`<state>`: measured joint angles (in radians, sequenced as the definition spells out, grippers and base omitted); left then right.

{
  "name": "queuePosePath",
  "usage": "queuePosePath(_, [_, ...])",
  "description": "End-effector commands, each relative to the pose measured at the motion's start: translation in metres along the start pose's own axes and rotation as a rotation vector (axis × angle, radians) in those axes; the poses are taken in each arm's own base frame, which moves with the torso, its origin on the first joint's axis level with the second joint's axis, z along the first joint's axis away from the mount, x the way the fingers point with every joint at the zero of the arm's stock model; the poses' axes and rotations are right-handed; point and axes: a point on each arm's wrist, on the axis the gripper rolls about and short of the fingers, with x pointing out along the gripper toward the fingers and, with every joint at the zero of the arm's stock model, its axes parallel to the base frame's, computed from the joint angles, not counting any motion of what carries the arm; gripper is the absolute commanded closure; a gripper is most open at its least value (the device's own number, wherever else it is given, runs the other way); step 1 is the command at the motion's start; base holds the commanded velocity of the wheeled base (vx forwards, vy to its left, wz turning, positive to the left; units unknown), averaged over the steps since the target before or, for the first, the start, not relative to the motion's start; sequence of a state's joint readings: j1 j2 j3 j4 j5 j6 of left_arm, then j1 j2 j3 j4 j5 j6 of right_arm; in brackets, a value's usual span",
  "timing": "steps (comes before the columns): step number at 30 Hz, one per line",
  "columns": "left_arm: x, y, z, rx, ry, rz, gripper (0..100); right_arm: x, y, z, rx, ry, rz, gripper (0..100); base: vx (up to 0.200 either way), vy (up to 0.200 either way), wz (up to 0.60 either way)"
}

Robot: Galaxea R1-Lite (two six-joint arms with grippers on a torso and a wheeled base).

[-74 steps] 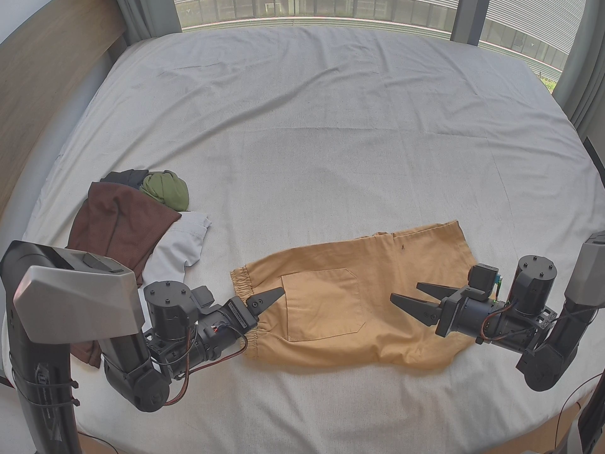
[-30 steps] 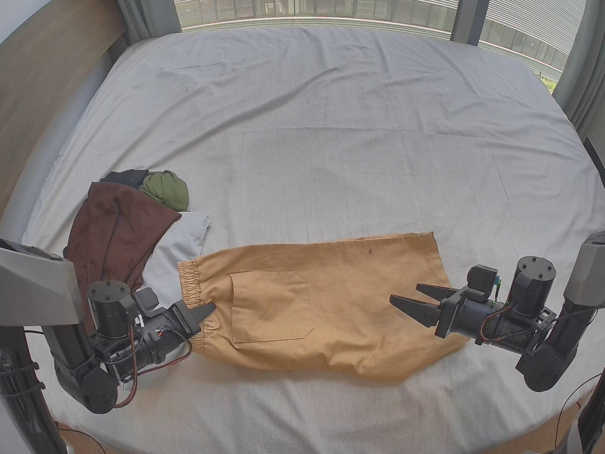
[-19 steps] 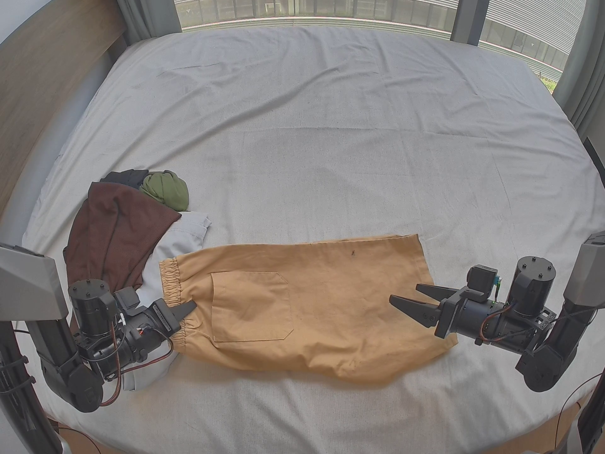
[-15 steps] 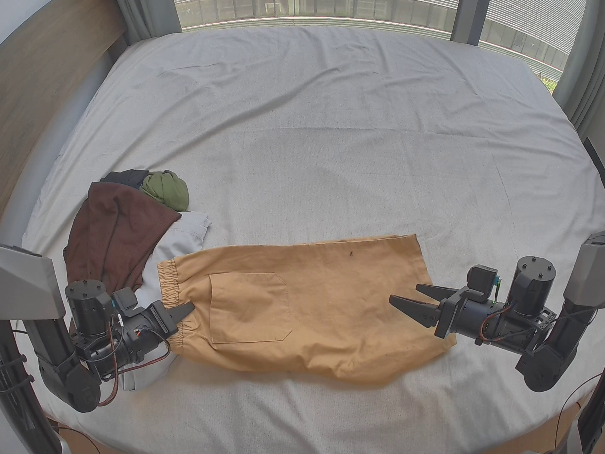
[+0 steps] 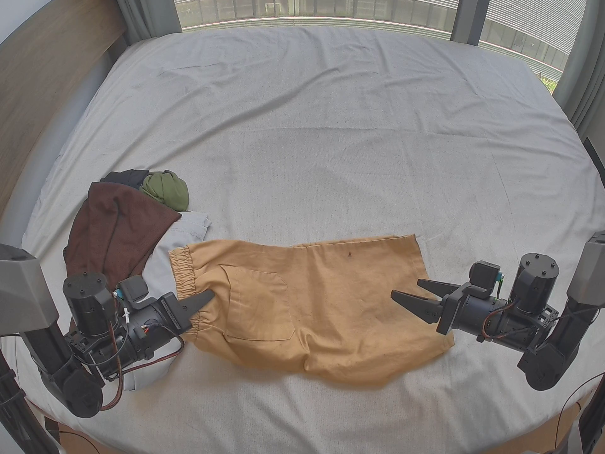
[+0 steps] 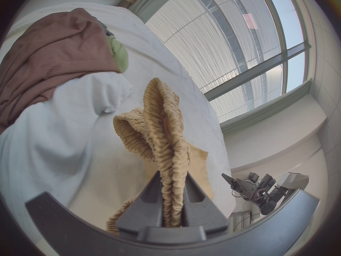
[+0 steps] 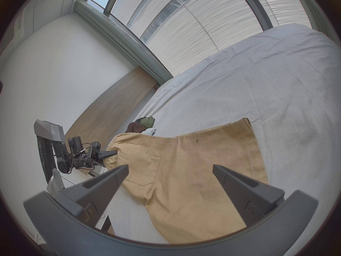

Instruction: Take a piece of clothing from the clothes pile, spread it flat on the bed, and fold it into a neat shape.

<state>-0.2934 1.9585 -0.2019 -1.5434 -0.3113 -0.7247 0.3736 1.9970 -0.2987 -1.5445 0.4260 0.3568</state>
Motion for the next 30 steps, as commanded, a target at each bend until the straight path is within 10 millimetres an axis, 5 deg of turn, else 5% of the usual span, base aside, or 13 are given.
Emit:
queuePosePath(1, [0.006,-0.017,-0.002,0.024,0.004,-0.068,100,-0.003,0.003,0.007,-0.009,-0.024,0.009,0,0.000,0.000,0.00])
queuePosePath(13, [0.026,-0.050,-0.016,0.039,0.055,-0.209,100,-0.014,-0.004,0.021,-0.023,-0.084,-0.029,0,0.000,0.000,0.00])
queuePosePath(30, [0.072,-0.089,-0.044,0.028,0.086,-0.342,100,-0.029,-0.038,0.050,-0.049,-0.209,-0.150,0,0.000,0.000,0.00])
